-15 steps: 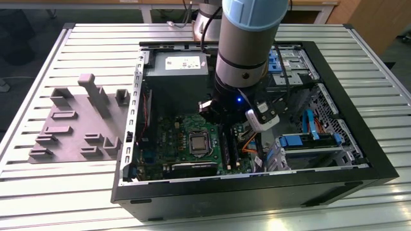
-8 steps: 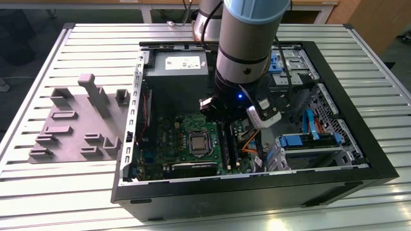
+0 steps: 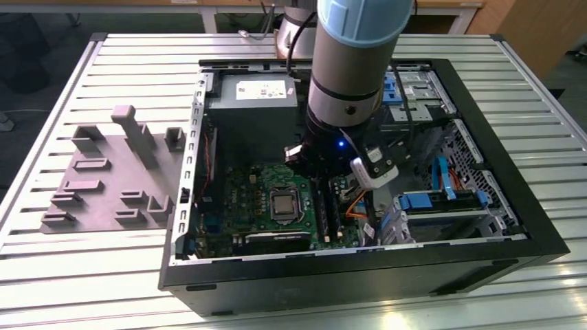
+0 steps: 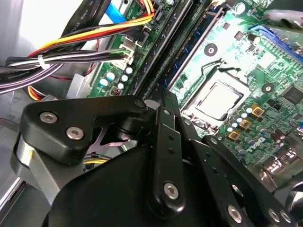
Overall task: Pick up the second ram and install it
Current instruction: 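Press down the second ram until it locks into place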
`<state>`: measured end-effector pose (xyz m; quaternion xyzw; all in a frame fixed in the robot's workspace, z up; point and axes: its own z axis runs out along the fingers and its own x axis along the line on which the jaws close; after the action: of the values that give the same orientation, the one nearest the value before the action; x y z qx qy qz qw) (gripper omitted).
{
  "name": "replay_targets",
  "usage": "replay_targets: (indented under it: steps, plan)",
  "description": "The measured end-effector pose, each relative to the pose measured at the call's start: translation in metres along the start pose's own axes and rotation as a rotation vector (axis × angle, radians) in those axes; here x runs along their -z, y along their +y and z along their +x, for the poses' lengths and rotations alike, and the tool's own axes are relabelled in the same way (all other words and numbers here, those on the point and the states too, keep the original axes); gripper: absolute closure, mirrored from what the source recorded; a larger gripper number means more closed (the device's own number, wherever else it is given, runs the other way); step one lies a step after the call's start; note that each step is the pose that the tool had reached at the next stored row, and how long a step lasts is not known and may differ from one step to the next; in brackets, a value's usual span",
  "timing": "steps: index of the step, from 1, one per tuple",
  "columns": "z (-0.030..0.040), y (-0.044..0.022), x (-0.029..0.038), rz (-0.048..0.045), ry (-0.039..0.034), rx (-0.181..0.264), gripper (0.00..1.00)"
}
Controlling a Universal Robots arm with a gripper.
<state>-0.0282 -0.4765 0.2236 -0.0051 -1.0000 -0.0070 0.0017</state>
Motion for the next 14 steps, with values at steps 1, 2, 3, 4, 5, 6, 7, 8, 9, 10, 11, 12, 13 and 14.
replay_targets:
  steps: [1,2,3,4,5,6,7,8,9,10,11,12,13,14]
  plan:
    - [0.0,0.0,-0.0009,0.0001,0.0,0.0,0.89]
    - [0.0,0.0,-0.0018,0.0002,0.0,0.0,0.89]
    - [0.0,-0.0001,-0.0026,0.0006,0.0002,0.0,0.89]
    - [0.0,-0.0002,-0.0036,0.0012,0.0004,0.0,0.89]
    - [0.0,-0.0002,-0.0047,0.0014,0.0005,0.0,0.89]
    - [0.0,-0.0002,-0.0061,0.0012,0.0004,0.0,0.89]
    - [0.0,-0.0003,-0.0078,0.0012,0.0004,0.0,0.89]
    - [0.0,-0.0003,-0.009,0.0018,0.0008,0.0,0.89]
    - [0.0,-0.0002,-0.0092,0.0021,0.001,0.0,0.89]
    - [-0.0001,0.0,-0.0089,0.0021,0.0011,0.0,0.89]
    - [-0.0001,0.0001,-0.0076,0.0011,0.0007,0.0,0.89]
    - [-0.0002,0.0004,-0.005,-0.0022,-0.0003,0.0,0.89]
    - [-0.0001,0.0004,-0.0007,-0.0021,-0.0002,0.0,0.89]
    - [0.0,0.0002,0.0043,-0.0007,0.0003,0.0,0.89]
